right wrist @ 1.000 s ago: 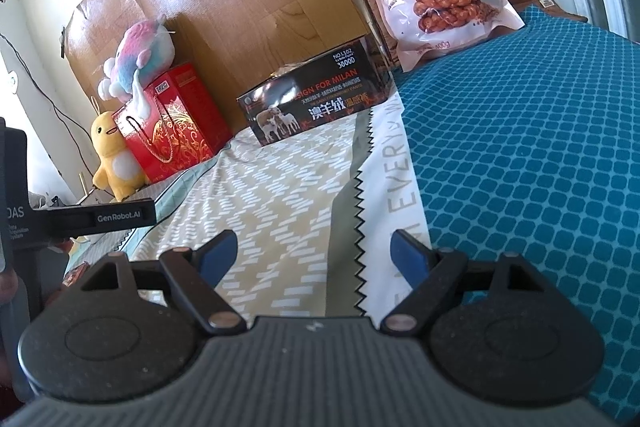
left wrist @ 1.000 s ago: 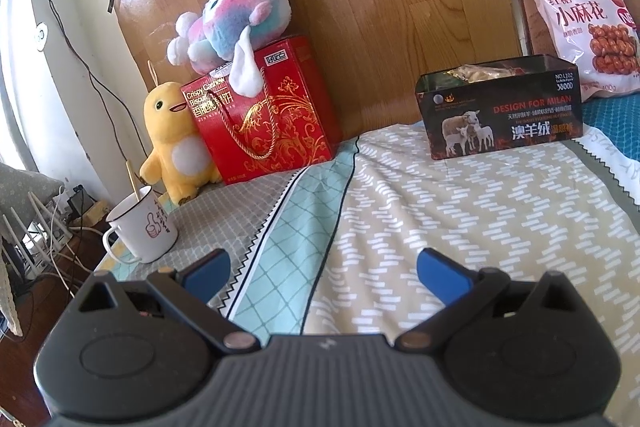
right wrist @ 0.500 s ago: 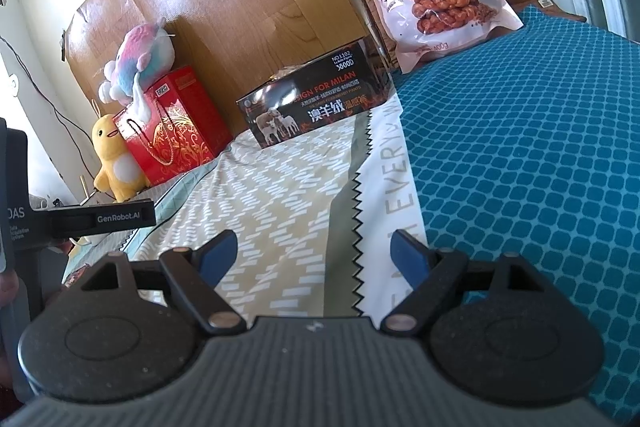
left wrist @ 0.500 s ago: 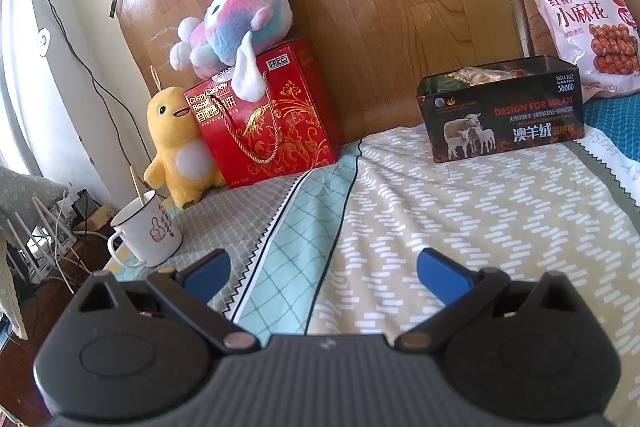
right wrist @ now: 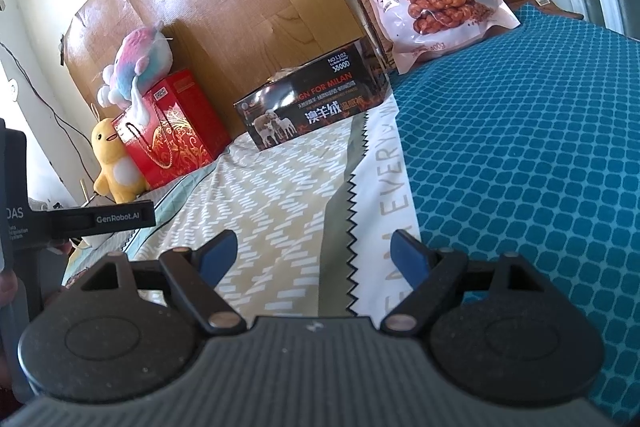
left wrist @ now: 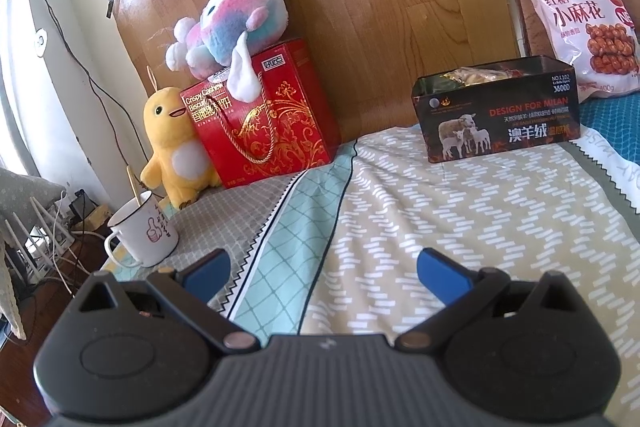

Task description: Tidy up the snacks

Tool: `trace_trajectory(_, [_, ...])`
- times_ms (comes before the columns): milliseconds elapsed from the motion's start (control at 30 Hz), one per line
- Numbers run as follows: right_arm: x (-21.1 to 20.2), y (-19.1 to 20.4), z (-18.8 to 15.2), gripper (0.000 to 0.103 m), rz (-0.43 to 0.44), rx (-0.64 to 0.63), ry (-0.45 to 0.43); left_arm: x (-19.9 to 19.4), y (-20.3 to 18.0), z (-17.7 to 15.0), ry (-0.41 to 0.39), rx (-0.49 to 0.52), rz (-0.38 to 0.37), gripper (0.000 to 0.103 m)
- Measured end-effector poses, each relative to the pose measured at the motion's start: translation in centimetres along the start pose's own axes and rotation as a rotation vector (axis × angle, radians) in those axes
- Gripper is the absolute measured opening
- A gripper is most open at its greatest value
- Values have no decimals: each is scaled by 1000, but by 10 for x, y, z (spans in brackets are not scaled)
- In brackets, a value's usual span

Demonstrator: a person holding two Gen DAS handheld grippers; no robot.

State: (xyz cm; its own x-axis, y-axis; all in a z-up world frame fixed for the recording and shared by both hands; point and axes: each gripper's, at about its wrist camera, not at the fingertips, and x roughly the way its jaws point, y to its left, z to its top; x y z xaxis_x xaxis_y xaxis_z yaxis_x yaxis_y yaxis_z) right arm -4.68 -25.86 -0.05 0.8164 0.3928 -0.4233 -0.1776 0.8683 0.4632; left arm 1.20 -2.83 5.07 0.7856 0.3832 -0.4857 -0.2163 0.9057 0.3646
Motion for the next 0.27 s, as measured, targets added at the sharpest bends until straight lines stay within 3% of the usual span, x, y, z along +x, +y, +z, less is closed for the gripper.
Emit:
trace_trajectory(133, [0, 0, 0, 86, -1, 1, -2, -1, 0, 0, -1, -7, -26, 103])
trace_trajectory(267, [-2, 1, 1, 86, -9, -9, -8, -1, -2, 8, 12, -18, -140, 103])
